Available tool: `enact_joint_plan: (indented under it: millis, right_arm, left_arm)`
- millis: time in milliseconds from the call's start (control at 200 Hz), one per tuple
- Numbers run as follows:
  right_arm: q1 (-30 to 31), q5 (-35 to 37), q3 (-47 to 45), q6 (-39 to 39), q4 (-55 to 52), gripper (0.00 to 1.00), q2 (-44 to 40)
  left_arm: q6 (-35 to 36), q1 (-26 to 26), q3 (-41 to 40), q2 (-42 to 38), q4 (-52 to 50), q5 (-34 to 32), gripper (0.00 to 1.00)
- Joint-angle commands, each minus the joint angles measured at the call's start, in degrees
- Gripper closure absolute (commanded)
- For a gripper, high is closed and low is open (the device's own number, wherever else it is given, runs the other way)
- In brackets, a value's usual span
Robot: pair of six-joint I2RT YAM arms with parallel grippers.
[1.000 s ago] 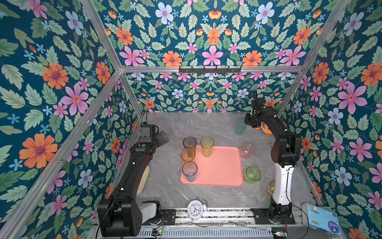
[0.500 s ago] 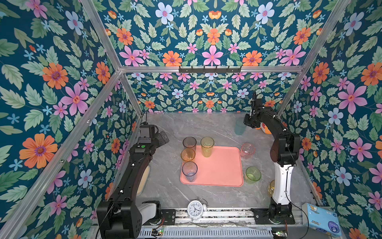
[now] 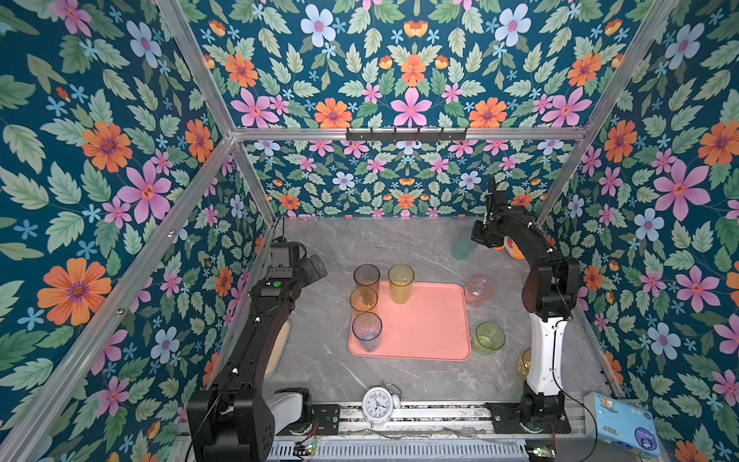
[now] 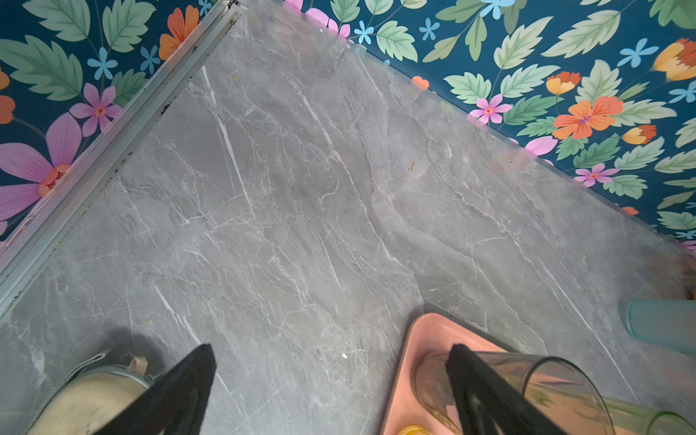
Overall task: Place the glasses into the tray
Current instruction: Pick up the glass from the top-right of the table, then place the glass on the tray.
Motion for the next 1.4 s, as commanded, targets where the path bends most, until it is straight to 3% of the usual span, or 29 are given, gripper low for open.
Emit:
enact_joint_plan:
  millis: [0, 550, 980, 1395]
  right_arm:
    - [0.02, 0.74, 0.50, -0.60, -1.19, 0.93, -0.30]
    - [0.02, 1.89, 3.43, -1.46, -5.37, 1.00, -2.17]
    - [0.44, 0.93, 0.95, -2.34, -9.34, 1.00, -13.31]
    - [9.26, 2.14, -3.42, -3.77, -11.40, 1.00, -24.47]
  left_arm:
    - [0.16, 0.02, -0.20, -0.07, 0.32, 0.12, 0.01]
    - [0.34, 0.10, -0.71, -0.81, 0.32, 0.17, 0.01]
    - [0.52, 0.10, -1.69, -1.30, 0.80, -0.10, 0.01]
    - [0.25, 0.10, -2.46, -1.65, 1.52, 0.23, 0.02]
